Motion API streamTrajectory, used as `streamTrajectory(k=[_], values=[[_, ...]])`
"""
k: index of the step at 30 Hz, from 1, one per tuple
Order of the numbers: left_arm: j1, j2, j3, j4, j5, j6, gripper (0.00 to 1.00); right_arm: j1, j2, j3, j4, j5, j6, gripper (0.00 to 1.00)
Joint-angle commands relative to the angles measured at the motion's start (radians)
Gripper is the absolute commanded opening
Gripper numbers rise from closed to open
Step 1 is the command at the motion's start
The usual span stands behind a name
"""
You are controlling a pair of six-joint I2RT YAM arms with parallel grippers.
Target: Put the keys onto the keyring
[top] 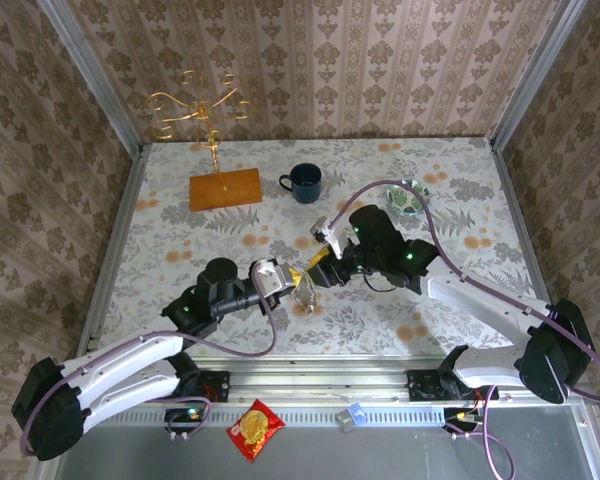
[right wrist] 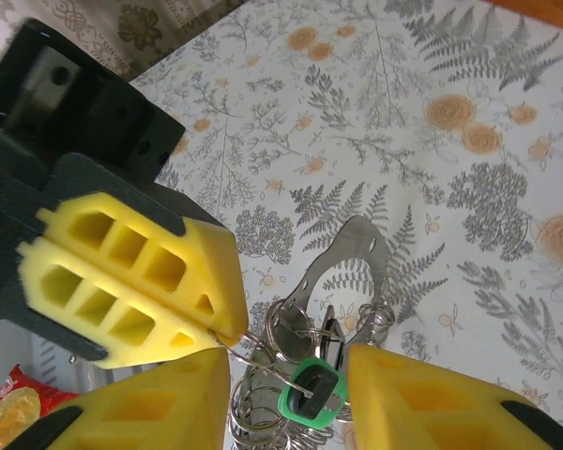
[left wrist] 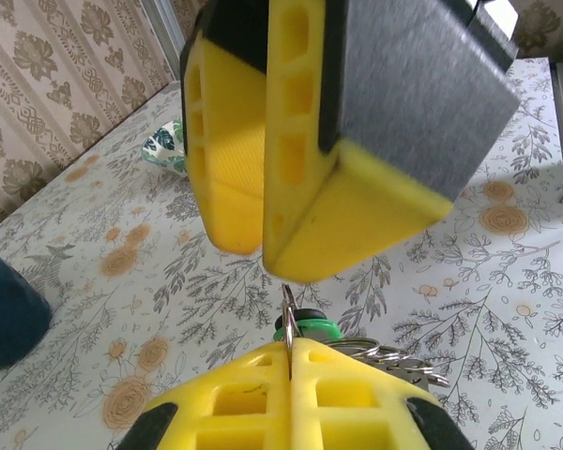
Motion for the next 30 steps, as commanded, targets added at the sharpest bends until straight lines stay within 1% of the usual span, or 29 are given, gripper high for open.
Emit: streamTrajectory(k=[1,2,5,7,11,13,18,22,30], values=[[-0.008,-0.023,-0.015,0.085,0.000,-0.039,0.00,-0.011,-0.082,-0.045,0.061,0.003,-0.098,0.40],[-0.008,-0.025,-0.021,0.097,0.002,-0.044,0.00,-0.012,-0.106,-0.087,0.104,0.014,-0.138,0.41],[-0.005,-0.026,-0.041,0.138,0.011,-0.054,0.00,-0.011,-0.156,-0.182,0.228,-0.054,-0.314,0.42],[-0.003,-0.027,-0.050,0.155,0.018,-0.060,0.00,-0.011,-0.163,-0.226,0.298,-0.082,-0.385,0.43],[-0.003,-0.028,-0.065,0.182,0.031,-0.060,0.00,-0.011,-0.124,-0.212,0.292,-0.087,-0.479,0.41],[-0.003,-0.025,-0.070,0.195,0.036,-0.058,0.00,-0.012,-0.103,-0.200,0.296,-0.092,-0.496,0.40],[-0.003,-0.024,-0.072,0.198,0.044,-0.047,0.00,-0.011,-0.056,-0.181,0.306,-0.154,-0.505,0.37],[-0.003,-0.021,-0.074,0.203,0.049,-0.047,0.00,-0.011,-0.034,-0.171,0.292,-0.158,-0.518,0.35],[-0.003,-0.020,-0.076,0.211,0.058,-0.049,0.00,-0.009,-0.009,-0.163,0.336,-0.177,-0.494,0.29]])
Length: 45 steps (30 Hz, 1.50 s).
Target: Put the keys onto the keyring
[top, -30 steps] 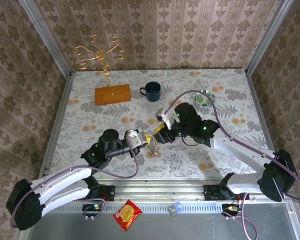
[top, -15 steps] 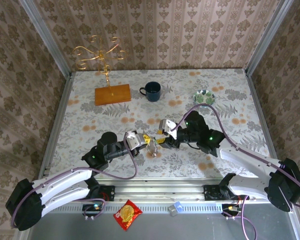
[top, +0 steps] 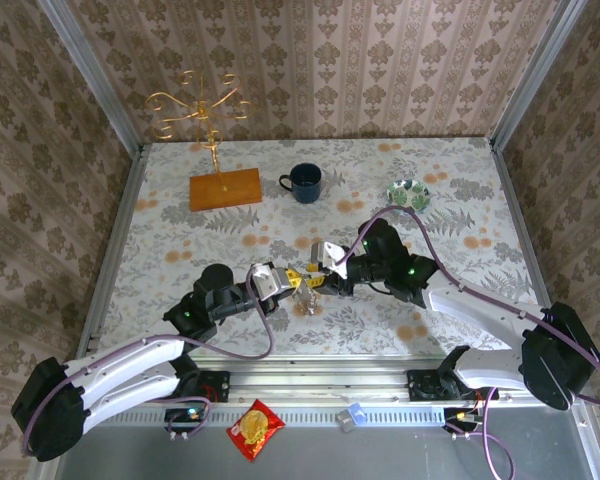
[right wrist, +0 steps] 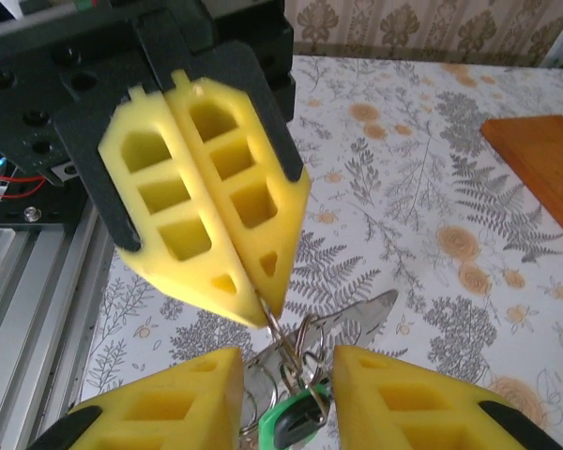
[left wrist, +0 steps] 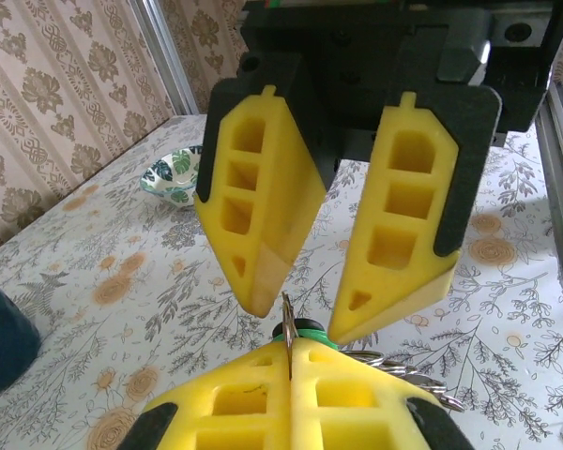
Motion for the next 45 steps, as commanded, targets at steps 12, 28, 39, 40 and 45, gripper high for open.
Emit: streamTrajectory(k=[12,28,39,40,45], values=[[-0.002,-0.017,-0.012,0.065,0.024,-0.007,0.00,0.008,0.035,0.056,0.010,-0.070,-0.009,0.05],[-0.003,-0.003,0.086,-0.204,0.000,0.106,0.15,0.072,0.058,0.196,-0.265,0.023,-0.218,0.00],[0.005,-0.019,0.103,-0.217,-0.004,0.135,0.00,0.113,0.083,0.242,-0.348,0.072,-0.273,0.00],[0.007,-0.025,0.100,-0.213,-0.002,0.134,0.00,0.113,0.079,0.239,-0.344,0.073,-0.270,0.00],[0.012,-0.049,0.083,-0.191,0.022,0.126,0.00,0.085,0.055,0.182,-0.267,0.074,-0.214,0.13]])
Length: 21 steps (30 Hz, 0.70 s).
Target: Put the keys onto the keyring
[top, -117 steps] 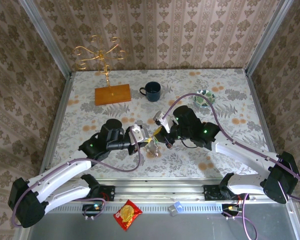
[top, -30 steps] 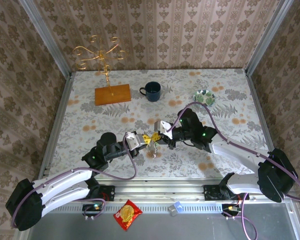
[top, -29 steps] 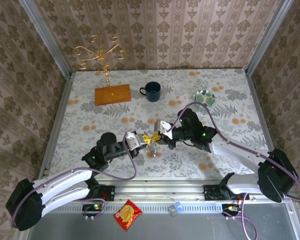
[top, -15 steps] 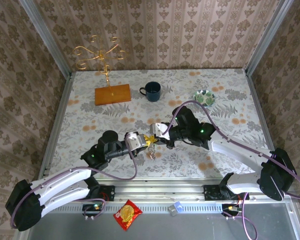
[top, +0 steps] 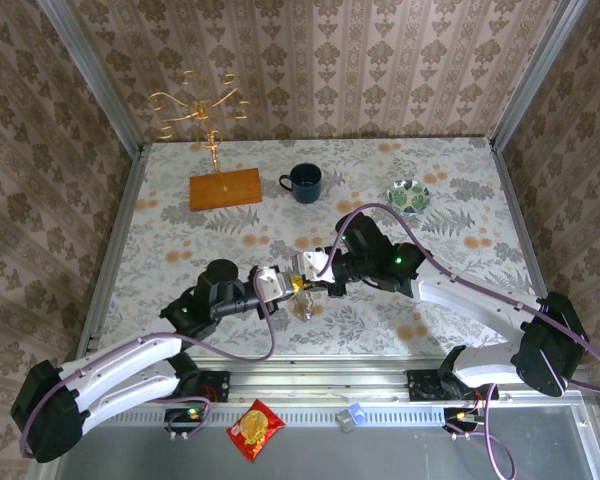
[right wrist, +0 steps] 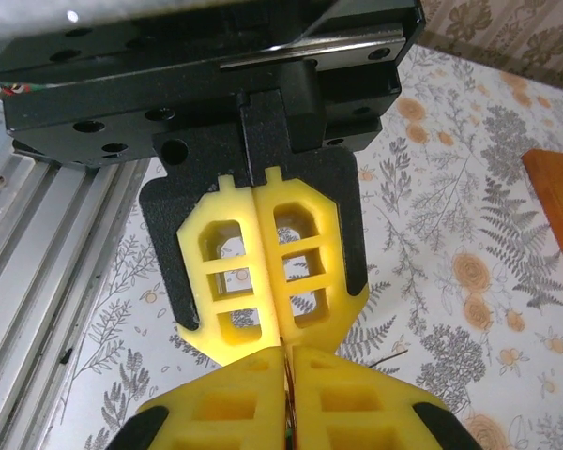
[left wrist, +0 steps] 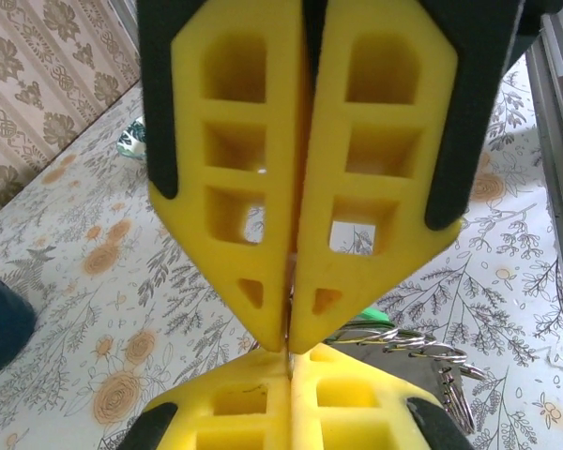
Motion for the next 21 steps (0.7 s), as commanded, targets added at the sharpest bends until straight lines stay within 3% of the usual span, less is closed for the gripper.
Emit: streamTrajectory(k=[1,4,11,21], values=[[0.009,-0.037,0.006,0.039,0.023,0.007,0.00,-0.021,-0.023,-0.035,0.037,-0.007,0.046,0.15],[0.012,-0.040,-0.004,0.046,0.037,0.005,0.00,-0.046,-0.029,-0.049,0.057,-0.025,0.084,0.26],[0.013,-0.033,-0.007,0.041,0.039,0.005,0.00,-0.054,-0.056,-0.056,0.042,-0.067,0.099,0.36],[0.014,-0.030,-0.010,0.053,0.040,0.003,0.00,-0.062,-0.129,-0.114,0.056,-0.060,0.142,0.37]])
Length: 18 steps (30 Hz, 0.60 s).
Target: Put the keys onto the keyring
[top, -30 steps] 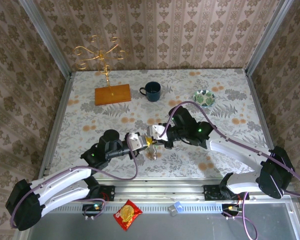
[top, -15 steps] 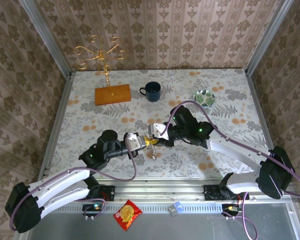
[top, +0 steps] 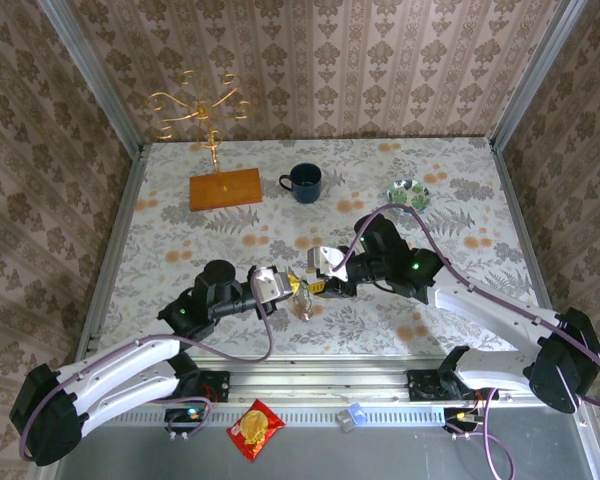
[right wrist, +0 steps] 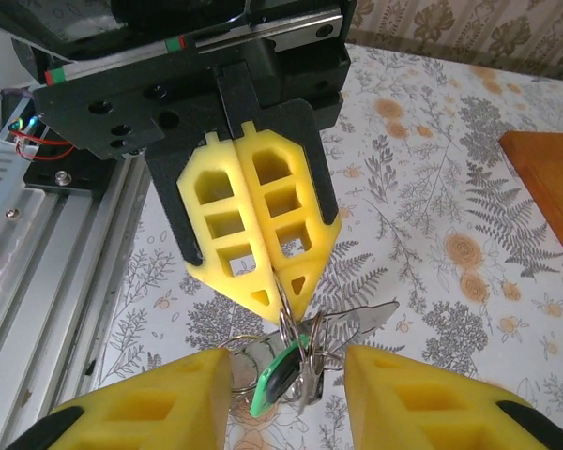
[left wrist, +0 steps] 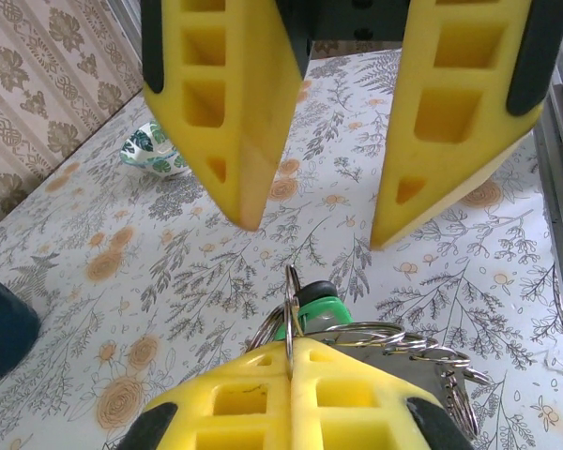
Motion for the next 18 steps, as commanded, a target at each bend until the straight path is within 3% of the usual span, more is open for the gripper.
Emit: streamTrajectory(k=[1,11,18], values=[[0.008,-0.010,-0.002,0.051,0.028,0.005,0.00,-0.004,-0.012,-0.023,0.026,-0.017,0.032,0.37],[0.007,-0.009,0.001,0.053,0.039,0.014,0.00,0.000,0.039,0.021,0.033,-0.021,0.025,0.33],[0.007,-0.004,0.004,0.052,0.046,0.016,0.00,0.003,0.058,0.034,0.033,-0.029,0.020,0.22]])
